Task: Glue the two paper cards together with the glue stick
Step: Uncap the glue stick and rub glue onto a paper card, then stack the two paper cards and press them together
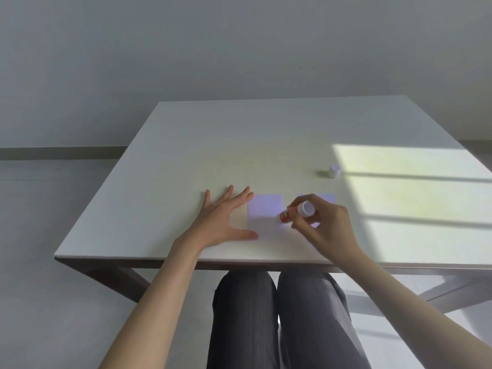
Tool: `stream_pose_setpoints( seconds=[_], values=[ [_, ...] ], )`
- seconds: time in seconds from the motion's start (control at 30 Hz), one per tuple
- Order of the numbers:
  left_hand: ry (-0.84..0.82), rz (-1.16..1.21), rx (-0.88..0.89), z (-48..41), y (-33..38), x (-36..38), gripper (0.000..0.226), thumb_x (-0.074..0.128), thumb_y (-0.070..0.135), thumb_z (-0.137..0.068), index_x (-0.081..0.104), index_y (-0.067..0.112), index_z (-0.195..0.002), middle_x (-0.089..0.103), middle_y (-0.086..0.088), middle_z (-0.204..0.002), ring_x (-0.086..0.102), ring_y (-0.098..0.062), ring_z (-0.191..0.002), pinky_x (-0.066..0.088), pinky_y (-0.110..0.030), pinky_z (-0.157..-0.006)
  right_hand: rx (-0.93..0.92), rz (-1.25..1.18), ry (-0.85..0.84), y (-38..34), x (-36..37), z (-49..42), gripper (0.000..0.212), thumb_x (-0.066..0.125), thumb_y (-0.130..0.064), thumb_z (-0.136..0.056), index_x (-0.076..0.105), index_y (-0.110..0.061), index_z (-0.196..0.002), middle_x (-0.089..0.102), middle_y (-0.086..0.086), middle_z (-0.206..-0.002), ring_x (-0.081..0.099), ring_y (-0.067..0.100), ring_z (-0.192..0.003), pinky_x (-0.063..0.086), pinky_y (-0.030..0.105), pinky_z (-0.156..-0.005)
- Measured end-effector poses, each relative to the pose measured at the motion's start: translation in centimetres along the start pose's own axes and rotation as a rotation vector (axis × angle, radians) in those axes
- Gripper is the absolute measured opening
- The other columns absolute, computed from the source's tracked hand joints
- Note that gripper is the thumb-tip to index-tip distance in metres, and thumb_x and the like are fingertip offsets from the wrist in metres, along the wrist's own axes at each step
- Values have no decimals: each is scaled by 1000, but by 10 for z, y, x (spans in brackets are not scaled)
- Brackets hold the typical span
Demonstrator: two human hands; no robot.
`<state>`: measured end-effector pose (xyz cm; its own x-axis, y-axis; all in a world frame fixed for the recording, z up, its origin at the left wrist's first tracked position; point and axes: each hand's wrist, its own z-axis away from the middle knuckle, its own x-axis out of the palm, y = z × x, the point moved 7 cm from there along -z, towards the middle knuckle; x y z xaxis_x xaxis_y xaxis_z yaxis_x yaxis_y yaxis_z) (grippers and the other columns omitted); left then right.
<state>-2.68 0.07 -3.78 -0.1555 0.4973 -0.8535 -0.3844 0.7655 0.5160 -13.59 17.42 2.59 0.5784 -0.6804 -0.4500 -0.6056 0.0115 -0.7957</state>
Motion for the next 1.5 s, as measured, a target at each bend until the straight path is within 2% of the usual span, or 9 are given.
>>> stream_pose_setpoints(
  seconds=[0.3, 0.43, 0.57, 0.73, 0.83, 1.0, 1.13, 1.23, 1.5],
  values=[
    [-22, 4, -2, 3, 2, -1, 96, 66, 64, -67, 19, 41, -146, 11, 29, -154, -10, 1, -145, -19, -48, -116, 124, -66, 99, 12, -16, 12, 7, 64, -7, -84, 63, -13, -80, 72, -26, -71, 71, 9, -61, 53, 13, -61],
    [5, 83, -25, 7, 1, -2, 94, 69, 61, -66, 17, 48, -144, 0, 36, -143, -36, 31, -114, -20, -40, -112, 196, -206, 240, 12, -25, 26, 8, 60, -12, -89, 61, -17, -84, 77, -15, -77, 72, 13, -61, 54, 17, -62],
    [-21, 54, 22, 7, 8, -3, 90, 67, 58, -71, 22, 41, -146, 12, 33, -151, -6, 2, -145, -21, -48, -115, 326, -506, 394, 10, -37, 35, 9, 56, -9, -91, 63, -12, -87, 77, 12, -77, 71, 26, -61, 59, 27, -61],
    [129, 364, 49, 15, 29, -20, 69, 67, 43, -78, 38, 34, -140, 29, 23, -151, 13, 3, -144, -12, -46, -118, 877, -1465, 349, 6, 16, 46, 22, 57, -9, -89, 66, -5, -69, 69, 11, -73, 73, 23, -62, 59, 25, -56],
    [203, 609, 140, 23, 60, -20, 47, 71, 42, -76, 62, 32, -121, 57, 16, -135, 40, 3, -133, 8, -40, -121, 1003, -1680, 262, -12, 50, 48, 4, 60, -8, -86, 61, -4, -87, 68, 12, -85, 73, 21, -62, 59, 24, -53],
    [308, 943, 95, 29, 73, -21, 17, 74, 24, -76, 76, 27, -92, 75, 14, -103, 64, -2, -108, 47, -19, -97, 985, -1521, 161, -17, 72, 43, 15, 58, -20, -89, 62, -7, -97, 70, 6, -70, 56, 12, -46, 51, 17, -46],
    [496, 758, 5, 16, 55, -63, 13, 70, 26, -78, 73, 17, -69, 75, 19, -72, 66, 10, -79, 41, 0, -73, 978, -1323, 118, -11, 73, 53, 23, 60, -21, -89, 61, -8, -108, 69, 13, -90, 53, 17, -48, 46, 21, -43],
    [674, 498, -148, -3, 29, -95, 24, 64, 34, -77, 68, 19, -58, 71, 13, -61, 51, 3, -47, 34, -8, -49, 864, -1127, 67, -14, 69, 58, 20, 59, -15, -89, 65, -9, -107, 67, 7, -84, 51, 16, -48, 44, 22, -48],
    [693, 433, -355, -41, -13, -81, 15, 71, 29, -77, 74, 16, -72, 76, -2, -82, 58, -13, -69, 42, -25, -62, 582, -612, 23, -24, 62, 60, 21, 59, -13, -89, 67, -28, -101, 59, -11, -74, 47, 6, -49, 44, 14, -54]
  ],
)
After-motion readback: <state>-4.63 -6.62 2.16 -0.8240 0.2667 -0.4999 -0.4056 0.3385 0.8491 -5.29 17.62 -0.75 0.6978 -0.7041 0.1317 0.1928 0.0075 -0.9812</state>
